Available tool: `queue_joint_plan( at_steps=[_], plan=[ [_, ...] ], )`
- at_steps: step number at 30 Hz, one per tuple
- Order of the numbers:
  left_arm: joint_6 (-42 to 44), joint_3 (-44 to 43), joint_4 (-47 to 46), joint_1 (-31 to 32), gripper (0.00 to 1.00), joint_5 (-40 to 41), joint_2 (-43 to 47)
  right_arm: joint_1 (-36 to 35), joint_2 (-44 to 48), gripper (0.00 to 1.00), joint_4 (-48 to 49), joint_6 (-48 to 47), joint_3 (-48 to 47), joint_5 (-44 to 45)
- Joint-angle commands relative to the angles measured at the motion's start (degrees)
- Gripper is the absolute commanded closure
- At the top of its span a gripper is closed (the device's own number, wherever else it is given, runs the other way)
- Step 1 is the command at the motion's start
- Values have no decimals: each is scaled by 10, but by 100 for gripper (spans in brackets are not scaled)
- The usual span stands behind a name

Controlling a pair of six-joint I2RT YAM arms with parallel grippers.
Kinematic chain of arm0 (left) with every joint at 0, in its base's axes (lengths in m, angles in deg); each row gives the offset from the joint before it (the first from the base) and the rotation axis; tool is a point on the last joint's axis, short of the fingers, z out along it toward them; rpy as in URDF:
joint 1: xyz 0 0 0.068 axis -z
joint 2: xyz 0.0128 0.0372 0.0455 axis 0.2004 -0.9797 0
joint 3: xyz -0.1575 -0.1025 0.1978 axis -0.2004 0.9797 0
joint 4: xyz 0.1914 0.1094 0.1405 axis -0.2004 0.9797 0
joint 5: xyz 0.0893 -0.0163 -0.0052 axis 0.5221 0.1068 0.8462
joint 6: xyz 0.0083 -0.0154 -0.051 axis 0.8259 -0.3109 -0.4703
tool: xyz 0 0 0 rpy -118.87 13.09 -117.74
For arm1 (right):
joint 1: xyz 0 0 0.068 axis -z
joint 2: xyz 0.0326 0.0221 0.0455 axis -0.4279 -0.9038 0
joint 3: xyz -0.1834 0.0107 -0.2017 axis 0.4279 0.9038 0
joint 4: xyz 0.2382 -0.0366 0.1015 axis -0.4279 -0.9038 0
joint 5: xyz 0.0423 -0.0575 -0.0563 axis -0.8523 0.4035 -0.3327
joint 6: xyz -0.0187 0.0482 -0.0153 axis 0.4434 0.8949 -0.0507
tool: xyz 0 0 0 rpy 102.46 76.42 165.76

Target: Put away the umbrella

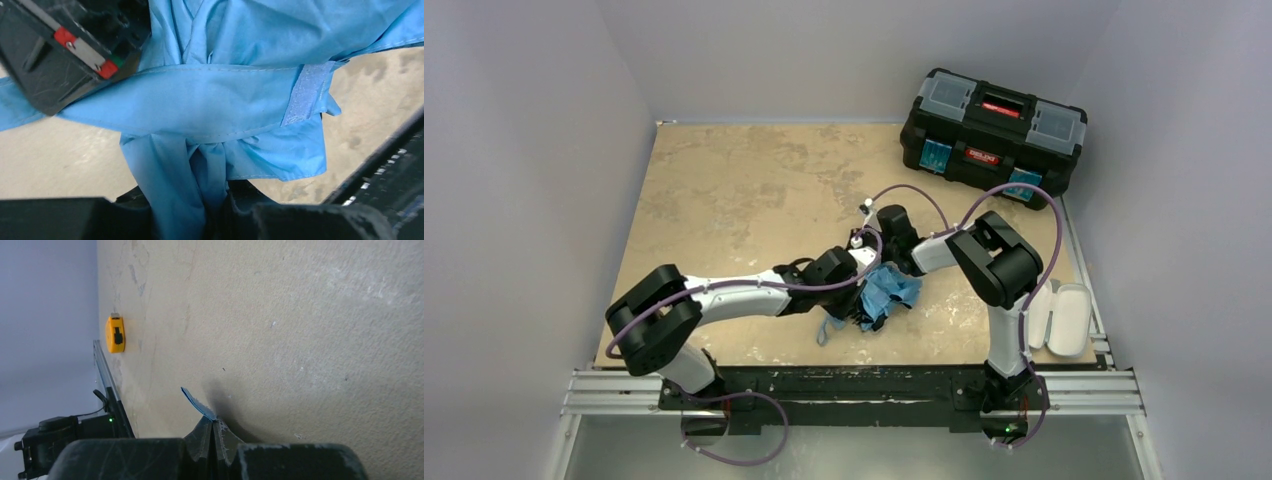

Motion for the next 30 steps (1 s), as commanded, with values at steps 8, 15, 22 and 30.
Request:
queue_joint_plan(
  at_steps=[8,15,22,30],
  plan=[
    [53,-98,194,127,100,521,19,-3,41,100,-90,-1,-169,7],
    [21,-146,252,180,100,641,-77,-3,33,100,-91,-10,-155,4],
    [-60,-214,331,220,100,621,-231,-1,-4,100,-51,1,-35,20],
    [-80,-199,332,233,65,527,-264,2,-5,100,-47,-8,26,40]
  ],
)
